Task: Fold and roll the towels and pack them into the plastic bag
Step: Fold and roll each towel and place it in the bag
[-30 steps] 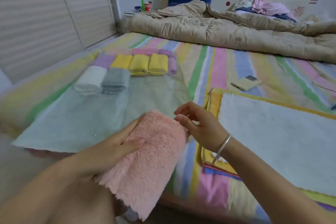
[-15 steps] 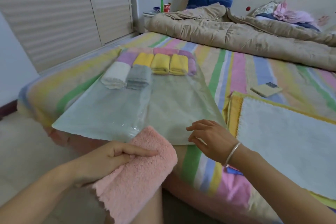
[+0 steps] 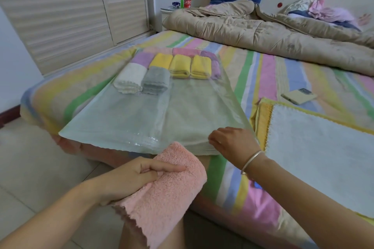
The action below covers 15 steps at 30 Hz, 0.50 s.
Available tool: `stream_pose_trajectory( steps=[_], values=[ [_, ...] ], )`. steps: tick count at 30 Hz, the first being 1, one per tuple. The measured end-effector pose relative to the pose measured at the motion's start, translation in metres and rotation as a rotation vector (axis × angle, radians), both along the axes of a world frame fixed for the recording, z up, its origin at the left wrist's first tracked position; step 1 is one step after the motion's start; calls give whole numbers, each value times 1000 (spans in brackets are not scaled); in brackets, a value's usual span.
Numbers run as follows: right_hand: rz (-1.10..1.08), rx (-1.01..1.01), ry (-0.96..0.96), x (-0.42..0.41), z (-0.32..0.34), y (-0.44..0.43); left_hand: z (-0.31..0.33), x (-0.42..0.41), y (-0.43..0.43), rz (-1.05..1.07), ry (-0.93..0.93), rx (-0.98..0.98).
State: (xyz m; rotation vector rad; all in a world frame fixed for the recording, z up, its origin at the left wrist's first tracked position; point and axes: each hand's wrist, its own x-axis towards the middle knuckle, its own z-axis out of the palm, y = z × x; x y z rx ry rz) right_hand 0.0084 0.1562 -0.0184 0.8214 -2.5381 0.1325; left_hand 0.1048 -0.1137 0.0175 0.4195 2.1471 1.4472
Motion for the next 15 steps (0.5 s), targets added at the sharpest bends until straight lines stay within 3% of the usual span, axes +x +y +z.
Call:
stream_pose_trajectory(
  steps=[3, 6, 11, 15],
  values=[
    [-164, -308, -49, -9, 16, 0, 3, -10, 13, 18, -23, 60],
    [-179, -411, -58, -16, 35, -3, 4, -28, 28, 126, -35, 122],
    [-100, -487, 120, -11, 53, -8, 12, -73, 47, 469, -94, 509],
    [-55, -558, 124, -9, 64, -6, 16, -108, 46, 618, -249, 831]
  ],
)
